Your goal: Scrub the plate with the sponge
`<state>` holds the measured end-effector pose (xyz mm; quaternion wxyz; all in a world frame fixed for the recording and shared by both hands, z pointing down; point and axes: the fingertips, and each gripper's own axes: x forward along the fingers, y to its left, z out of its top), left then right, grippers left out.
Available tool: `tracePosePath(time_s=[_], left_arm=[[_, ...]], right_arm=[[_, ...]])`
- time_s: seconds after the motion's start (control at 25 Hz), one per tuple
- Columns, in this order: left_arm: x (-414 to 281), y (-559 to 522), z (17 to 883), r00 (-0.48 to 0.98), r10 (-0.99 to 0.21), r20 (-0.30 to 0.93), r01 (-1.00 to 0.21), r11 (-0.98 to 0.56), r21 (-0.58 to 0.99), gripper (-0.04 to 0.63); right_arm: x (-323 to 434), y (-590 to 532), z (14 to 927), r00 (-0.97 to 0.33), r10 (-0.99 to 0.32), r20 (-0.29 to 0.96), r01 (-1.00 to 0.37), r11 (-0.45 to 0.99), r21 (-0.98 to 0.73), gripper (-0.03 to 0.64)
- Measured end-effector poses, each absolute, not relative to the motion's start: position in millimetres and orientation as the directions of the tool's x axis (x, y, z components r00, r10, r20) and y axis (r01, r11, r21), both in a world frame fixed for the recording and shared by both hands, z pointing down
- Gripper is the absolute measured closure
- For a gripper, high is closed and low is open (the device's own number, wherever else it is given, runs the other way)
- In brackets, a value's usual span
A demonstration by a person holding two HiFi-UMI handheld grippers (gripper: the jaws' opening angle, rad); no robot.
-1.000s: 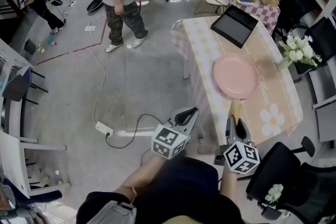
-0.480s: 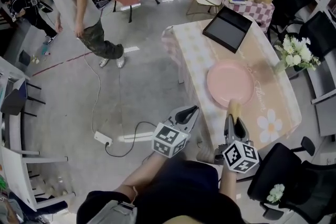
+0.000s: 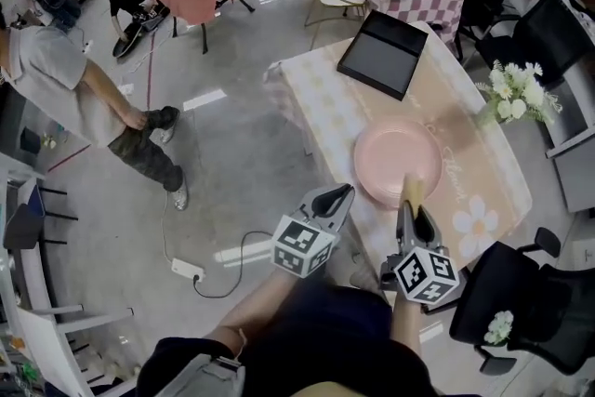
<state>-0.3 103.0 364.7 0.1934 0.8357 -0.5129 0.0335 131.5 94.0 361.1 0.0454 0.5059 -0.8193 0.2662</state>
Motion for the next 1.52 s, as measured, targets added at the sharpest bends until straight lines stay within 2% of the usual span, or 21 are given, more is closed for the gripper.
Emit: tracePosePath(time_s=[0.8,1.52], left_arm=[[-11.4,5.9,385.2,0.618,-0.736,0.277,-0.779,-0.525,0.343,0.571],[-19.1,-47.5,410.3,0.667,-0.673,0.320,-0.741,-0.555,0.377,0.571]], right_arm=[[130.7,37.2,374.6,-0.299,-0.858,0.417,-0.924,0.152,-0.350,0.525],[120.2,-17.9,393.9,-0.260,-0.841,0.474,-0.941,0.111,-0.321,0.526]])
